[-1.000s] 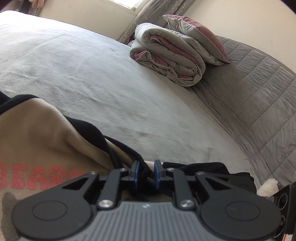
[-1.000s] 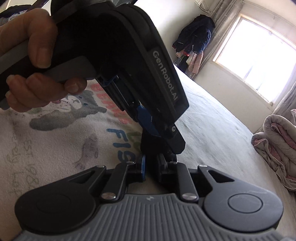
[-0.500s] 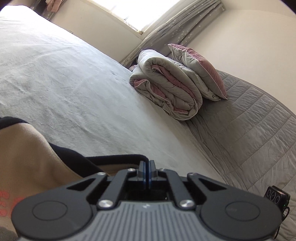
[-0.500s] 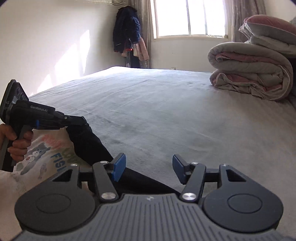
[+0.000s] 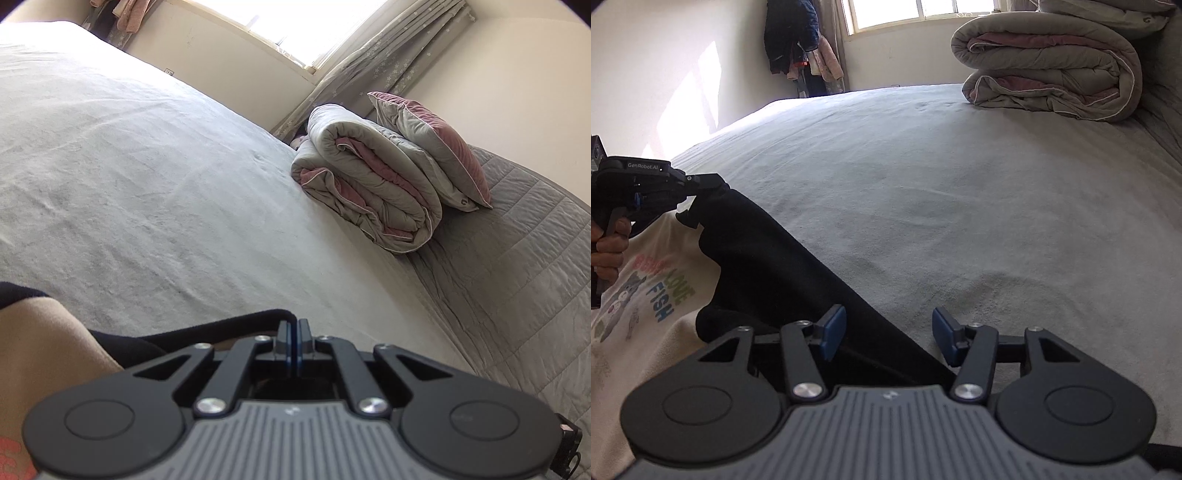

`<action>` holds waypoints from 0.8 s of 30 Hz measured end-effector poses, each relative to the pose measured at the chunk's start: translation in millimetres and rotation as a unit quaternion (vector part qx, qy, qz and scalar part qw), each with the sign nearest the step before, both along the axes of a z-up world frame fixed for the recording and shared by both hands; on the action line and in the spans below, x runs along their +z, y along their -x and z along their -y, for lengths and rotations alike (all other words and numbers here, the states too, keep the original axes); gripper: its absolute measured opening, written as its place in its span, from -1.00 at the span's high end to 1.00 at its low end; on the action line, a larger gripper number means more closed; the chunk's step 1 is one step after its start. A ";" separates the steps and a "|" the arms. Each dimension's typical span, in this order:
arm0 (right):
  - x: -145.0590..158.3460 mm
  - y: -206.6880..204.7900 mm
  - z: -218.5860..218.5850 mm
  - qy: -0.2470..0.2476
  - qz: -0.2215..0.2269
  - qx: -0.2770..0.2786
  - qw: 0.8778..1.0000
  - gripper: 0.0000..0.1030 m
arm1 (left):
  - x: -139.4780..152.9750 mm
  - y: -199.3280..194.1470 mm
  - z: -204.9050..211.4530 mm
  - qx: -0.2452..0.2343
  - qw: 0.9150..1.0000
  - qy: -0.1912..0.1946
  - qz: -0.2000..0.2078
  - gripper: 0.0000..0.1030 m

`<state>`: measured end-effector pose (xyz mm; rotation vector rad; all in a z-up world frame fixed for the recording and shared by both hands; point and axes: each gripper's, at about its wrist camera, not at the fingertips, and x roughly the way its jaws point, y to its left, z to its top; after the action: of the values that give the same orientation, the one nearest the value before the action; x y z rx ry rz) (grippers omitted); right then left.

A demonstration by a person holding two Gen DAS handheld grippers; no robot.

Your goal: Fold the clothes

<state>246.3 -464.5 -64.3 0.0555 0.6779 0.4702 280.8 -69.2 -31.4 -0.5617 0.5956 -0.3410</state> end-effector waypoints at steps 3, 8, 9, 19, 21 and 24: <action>-2.1 2.2 -4.7 0.042 -0.009 -0.001 0.999 0.25 | 7.5 3.3 1.9 -0.004 1.000 -0.018 -0.007 0.96; -4.9 6.8 -23.4 0.104 -0.001 0.024 0.994 0.93 | 24.6 2.1 12.6 -0.009 0.998 -0.066 -0.007 0.96; -4.0 7.6 -25.1 0.114 0.003 0.020 0.993 0.96 | 28.1 0.1 14.8 -0.009 0.997 -0.075 -0.004 0.96; -4.6 3.9 -46.6 0.211 0.121 -0.081 0.967 0.99 | -3.9 -38.7 33.8 0.026 0.994 -0.089 0.052 0.96; -14.6 0.0 -54.5 0.237 0.132 -0.092 0.958 0.99 | -20.2 -47.1 36.9 0.036 0.994 -0.092 0.049 0.96; -30.7 -8.4 -57.1 0.257 0.116 -0.092 0.955 0.99 | -42.0 -55.9 41.9 0.046 0.993 -0.107 0.029 0.96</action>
<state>254.7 -407.4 -95.0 -0.4193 0.5398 0.1070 336.7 -111.1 -73.4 -0.3701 0.5405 -0.2026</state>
